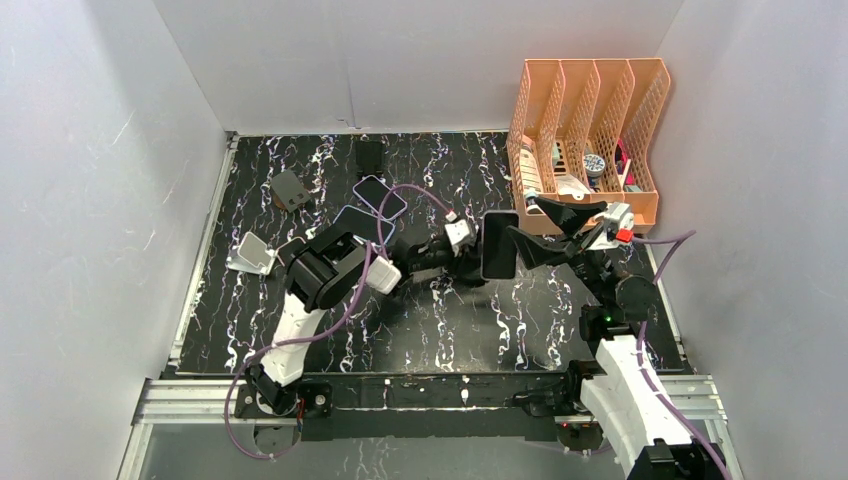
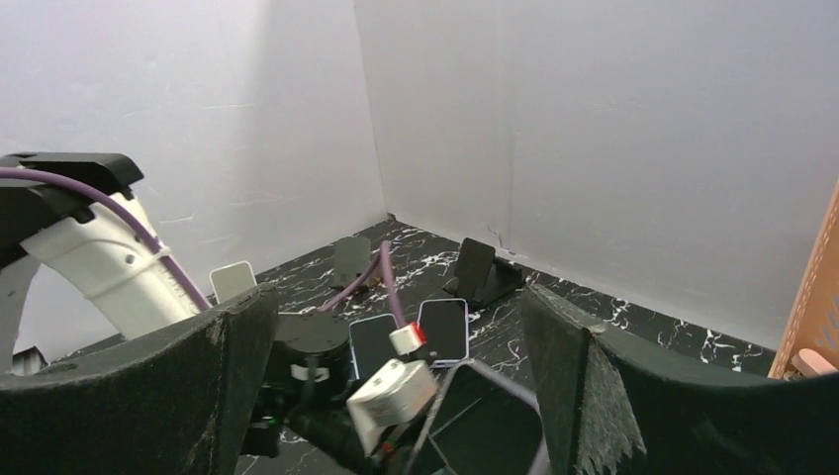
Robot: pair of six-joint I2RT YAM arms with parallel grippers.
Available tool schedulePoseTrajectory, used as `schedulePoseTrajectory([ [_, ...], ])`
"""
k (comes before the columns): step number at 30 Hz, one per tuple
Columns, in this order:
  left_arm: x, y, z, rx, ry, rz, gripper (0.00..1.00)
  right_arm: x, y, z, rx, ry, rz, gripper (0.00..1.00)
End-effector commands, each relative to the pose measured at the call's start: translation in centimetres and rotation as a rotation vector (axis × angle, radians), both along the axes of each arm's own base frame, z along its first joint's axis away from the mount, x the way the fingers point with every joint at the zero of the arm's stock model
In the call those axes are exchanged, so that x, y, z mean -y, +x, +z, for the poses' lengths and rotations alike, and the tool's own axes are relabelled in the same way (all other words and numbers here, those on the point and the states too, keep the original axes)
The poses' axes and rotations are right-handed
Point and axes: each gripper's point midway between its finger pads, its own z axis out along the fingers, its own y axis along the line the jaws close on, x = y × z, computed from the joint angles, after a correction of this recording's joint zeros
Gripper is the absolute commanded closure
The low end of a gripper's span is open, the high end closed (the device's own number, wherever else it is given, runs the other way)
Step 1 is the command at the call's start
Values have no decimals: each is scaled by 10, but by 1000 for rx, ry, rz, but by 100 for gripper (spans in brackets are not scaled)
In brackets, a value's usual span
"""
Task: Place the phone on the phone stand
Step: Install the phone on the phone stand.
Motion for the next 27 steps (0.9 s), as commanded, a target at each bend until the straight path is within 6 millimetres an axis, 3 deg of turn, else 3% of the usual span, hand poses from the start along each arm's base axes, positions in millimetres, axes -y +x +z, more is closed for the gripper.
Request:
schedulePoseTrajectory([
  [1,-11,8,-73,-227,156,24,100,4,-5,24,67,7,-24,1],
  [4,-6,8,-74,-259,130,21,100,4,-7,25,68,-5,-24,1],
  [5,-6,7,-75,-260,130,18,94,4,-7,24,69,-6,-25,1],
  [9,-12,3,-75,-243,132,19,36,2,-8,27,77,-15,-15,1],
  [10,-13,3,-69,-231,122,21,6,0,-8,29,78,-21,-4,1],
  [11,-16,2,-69,-231,124,26,2,-1,-8,31,81,-27,6,1],
  [16,-30,-4,-26,-196,79,67,2,-12,-7,52,104,-58,71,1],
  [21,-70,-19,13,-164,56,164,2,-29,2,84,206,-113,83,1],
  [24,-97,-28,27,-166,43,241,2,-57,32,93,161,-193,81,1],
  [27,-127,-26,46,-177,9,354,2,-104,64,105,120,-286,87,1],
])
